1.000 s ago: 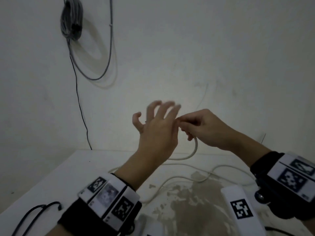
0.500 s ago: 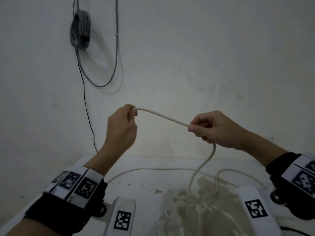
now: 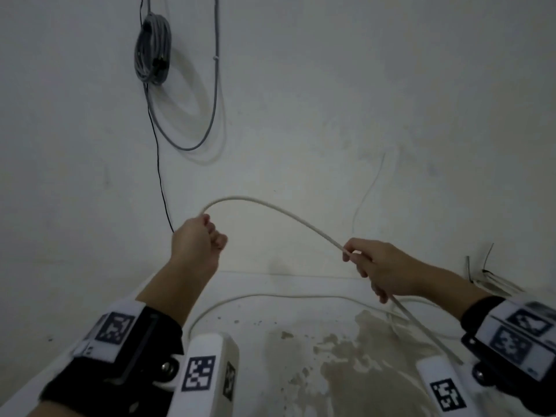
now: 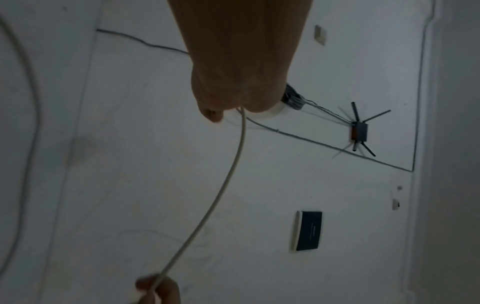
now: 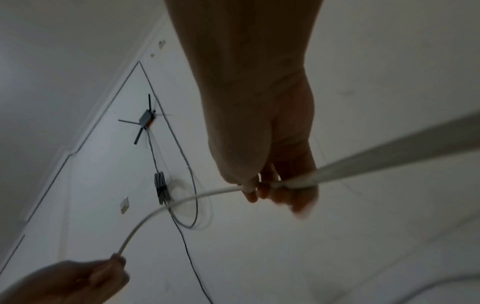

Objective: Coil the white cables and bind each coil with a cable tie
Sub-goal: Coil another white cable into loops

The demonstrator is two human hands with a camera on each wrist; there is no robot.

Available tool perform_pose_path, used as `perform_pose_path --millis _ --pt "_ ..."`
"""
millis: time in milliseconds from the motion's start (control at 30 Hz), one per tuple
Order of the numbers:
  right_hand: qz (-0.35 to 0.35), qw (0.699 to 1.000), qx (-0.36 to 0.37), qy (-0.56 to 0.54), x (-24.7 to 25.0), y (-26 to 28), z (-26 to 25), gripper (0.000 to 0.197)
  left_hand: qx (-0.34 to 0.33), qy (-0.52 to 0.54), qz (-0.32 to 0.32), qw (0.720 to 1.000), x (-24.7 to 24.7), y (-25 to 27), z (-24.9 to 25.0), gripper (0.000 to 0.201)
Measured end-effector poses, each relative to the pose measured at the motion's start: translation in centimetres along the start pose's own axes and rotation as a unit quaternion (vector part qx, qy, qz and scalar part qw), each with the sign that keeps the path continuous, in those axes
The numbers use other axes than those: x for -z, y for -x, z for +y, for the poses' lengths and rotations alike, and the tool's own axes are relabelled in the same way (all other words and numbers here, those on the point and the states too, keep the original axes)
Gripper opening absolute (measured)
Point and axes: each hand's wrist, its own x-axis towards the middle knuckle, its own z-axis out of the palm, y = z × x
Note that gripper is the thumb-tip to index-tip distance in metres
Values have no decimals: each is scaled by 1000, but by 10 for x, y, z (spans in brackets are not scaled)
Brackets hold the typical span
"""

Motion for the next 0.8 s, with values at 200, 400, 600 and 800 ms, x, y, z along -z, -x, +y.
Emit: perform_pose_path --millis 200,400,600,800 --pt "-23 943 173 282 -37 7 -25 27 -9 54 -221 974 -14 41 -17 22" --pt "38 887 352 298 -32 11 -54 25 -166 -308 -369 861 -8 63 -42 16" --pt "164 895 371 187 -15 10 -53 42 -284 -473 -347 758 -6 67 -56 24" --pt "229 923 304 65 2 10 -30 25 -41 -262 -281 922 -6 47 -32 28"
